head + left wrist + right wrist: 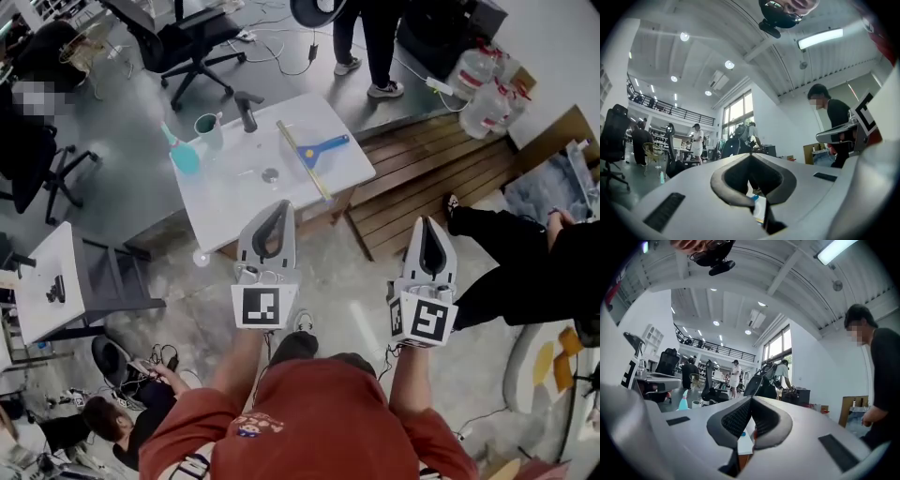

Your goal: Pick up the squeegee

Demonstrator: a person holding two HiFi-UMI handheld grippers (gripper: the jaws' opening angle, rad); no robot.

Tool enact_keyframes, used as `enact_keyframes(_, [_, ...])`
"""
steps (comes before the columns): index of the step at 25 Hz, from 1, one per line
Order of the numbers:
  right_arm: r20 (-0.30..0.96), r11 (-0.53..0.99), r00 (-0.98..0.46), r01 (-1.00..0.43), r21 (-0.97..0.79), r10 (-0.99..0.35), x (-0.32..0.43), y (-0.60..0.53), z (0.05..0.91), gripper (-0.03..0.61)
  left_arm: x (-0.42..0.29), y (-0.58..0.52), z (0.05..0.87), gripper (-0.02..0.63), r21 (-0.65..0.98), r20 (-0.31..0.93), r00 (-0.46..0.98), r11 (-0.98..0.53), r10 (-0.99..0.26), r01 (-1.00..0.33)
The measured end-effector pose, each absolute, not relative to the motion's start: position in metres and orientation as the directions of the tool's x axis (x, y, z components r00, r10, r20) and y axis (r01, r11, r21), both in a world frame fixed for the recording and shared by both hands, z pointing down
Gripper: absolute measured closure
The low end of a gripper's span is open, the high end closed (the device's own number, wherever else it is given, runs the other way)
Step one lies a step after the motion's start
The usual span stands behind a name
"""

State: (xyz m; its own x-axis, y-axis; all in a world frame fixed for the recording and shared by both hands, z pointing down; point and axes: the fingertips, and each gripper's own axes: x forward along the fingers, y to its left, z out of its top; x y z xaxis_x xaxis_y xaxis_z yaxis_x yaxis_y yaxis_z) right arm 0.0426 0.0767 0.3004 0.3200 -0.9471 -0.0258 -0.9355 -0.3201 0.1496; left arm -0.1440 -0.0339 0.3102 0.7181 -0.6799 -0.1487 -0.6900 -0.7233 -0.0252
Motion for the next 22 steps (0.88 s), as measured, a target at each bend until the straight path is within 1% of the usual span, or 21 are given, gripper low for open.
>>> enact_keyframes(4, [-0.025,-0.297,0.297,-0.942,0.158,-0.955,0.036,0.043,0.3,0.571,-0.153,-0.064,0.309,0.597,-0.005,-0.163,0.697,-0.705,-0.699,-0.709])
enact_keyframes(11, [-0.05,-0.234,0.229,-0.96,0.152,-0.972,0.038,0.002,0.299,0.571,-0.151,-0.093,0.303,0.597,-0.043,-0.18,0.664,-0.668,-0.726,-0.743])
enact_keyframes(17, [-0.077,-0.185,0.176,-0.976,0.115,-0.981,0.072,-0.032,0.311,0.571,-0.121,-0.111,0.303,0.597,-0.078,-0.2,0.627,-0.626,-0.753,-0.776])
enact_keyframes(22, [-0.09,-0.154,0.146,-0.983,0.101,-0.985,0.133,-0.064,0.308,0.571,-0.066,-0.132,0.3,0.597,-0.102,-0.189,0.596,-0.588,-0.78,-0.802])
